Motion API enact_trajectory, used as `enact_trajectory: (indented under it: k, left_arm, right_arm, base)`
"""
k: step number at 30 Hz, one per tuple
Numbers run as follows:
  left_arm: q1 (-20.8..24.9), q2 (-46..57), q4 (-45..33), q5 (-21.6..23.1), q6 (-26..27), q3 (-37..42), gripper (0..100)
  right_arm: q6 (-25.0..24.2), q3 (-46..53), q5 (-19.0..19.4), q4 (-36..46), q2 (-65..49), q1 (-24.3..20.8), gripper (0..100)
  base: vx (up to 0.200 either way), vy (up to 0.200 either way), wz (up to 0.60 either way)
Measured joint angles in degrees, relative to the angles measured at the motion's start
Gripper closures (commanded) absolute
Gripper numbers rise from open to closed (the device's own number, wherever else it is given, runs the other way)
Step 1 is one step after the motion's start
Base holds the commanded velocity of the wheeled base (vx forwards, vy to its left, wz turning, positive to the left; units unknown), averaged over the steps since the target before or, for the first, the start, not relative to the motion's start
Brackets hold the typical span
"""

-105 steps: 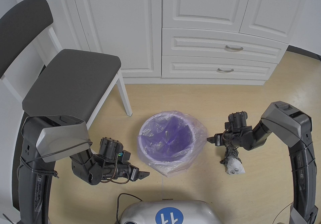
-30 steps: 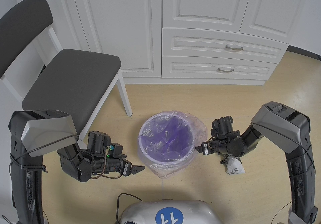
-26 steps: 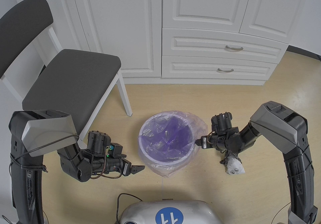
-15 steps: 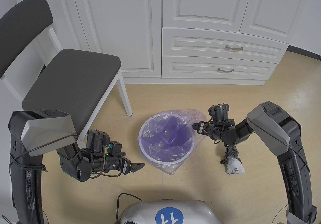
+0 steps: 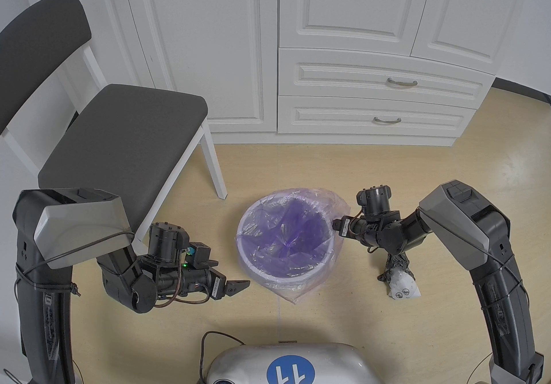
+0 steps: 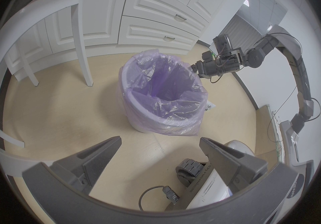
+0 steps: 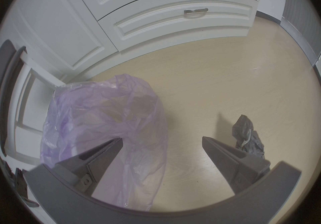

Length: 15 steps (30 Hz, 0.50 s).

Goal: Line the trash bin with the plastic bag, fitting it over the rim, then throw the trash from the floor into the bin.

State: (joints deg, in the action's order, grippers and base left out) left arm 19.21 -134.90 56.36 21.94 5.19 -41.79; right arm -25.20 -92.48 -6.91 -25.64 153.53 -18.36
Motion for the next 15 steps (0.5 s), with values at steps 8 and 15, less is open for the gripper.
enact_trajectory:
  k: [8, 15]
  left_arm:
    - [0.07, 0.17, 0.05, 0.02, -0.09, -0.11, 0]
    - [0.05, 0.22, 0.05, 0.02, -0.09, -0.16, 0]
  right_arm:
    - [4.95, 0.22, -0.48, 4.24, -0.35, 1.72, 0]
    - [8.59, 3.50, -0.09, 6.23, -6.07, 4.72, 0]
  base:
    - [0.000, 0.000, 0.00]
    - [0.000, 0.000, 0.00]
